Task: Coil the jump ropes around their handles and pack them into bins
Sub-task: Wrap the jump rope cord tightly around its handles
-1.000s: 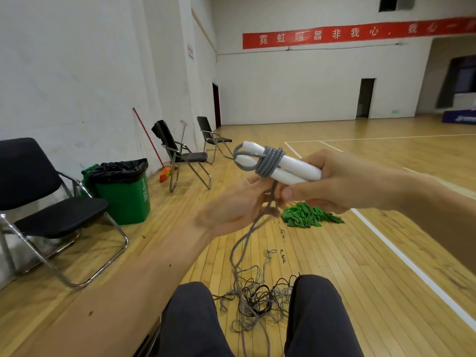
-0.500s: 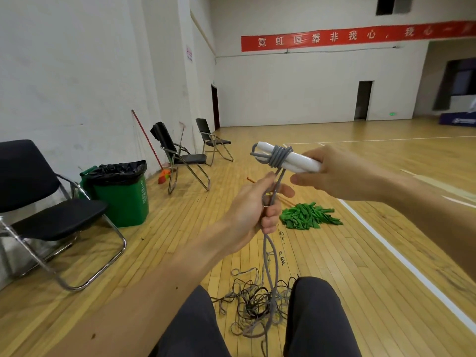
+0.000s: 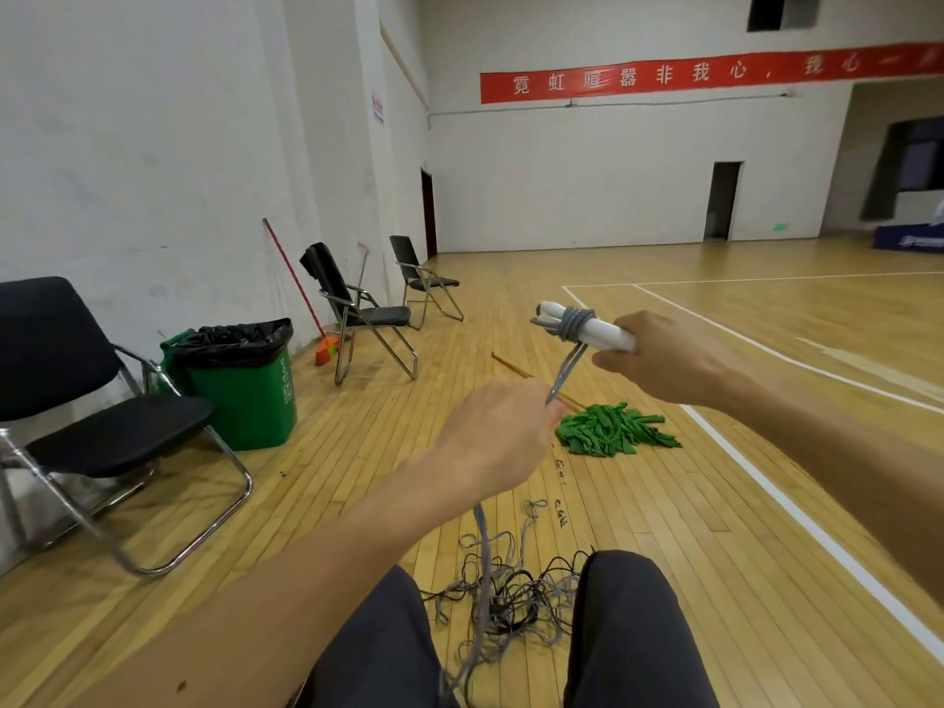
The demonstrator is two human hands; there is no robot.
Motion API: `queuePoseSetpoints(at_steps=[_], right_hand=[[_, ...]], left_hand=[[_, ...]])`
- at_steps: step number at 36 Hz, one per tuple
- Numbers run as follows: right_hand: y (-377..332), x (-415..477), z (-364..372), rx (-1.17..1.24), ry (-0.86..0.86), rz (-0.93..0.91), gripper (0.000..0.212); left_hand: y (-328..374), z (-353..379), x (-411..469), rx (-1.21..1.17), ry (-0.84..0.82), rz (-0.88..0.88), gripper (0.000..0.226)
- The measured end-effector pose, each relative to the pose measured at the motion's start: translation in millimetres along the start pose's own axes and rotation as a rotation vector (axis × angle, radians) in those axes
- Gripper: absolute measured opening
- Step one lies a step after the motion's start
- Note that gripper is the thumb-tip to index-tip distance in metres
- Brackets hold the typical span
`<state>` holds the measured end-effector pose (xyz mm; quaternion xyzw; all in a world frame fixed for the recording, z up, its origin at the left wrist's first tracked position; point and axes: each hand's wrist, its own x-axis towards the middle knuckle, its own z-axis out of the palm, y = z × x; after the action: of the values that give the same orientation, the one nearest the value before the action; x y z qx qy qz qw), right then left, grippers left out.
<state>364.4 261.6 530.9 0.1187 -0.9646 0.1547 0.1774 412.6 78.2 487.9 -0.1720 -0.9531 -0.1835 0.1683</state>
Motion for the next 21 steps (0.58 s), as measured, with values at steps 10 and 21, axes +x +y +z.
queuePoseSetpoints(at_steps=[10,21], right_hand=[[14,9,18,-0.086,-0.094,0.096,0.021],[-12,-11,2,-0.027,-0.707,0.107,0.027]], left_hand=[[8,-28,20,0.129,0.026,0.085,0.028],[22,-93,30,0.271,-0.158,0.347,0.029]])
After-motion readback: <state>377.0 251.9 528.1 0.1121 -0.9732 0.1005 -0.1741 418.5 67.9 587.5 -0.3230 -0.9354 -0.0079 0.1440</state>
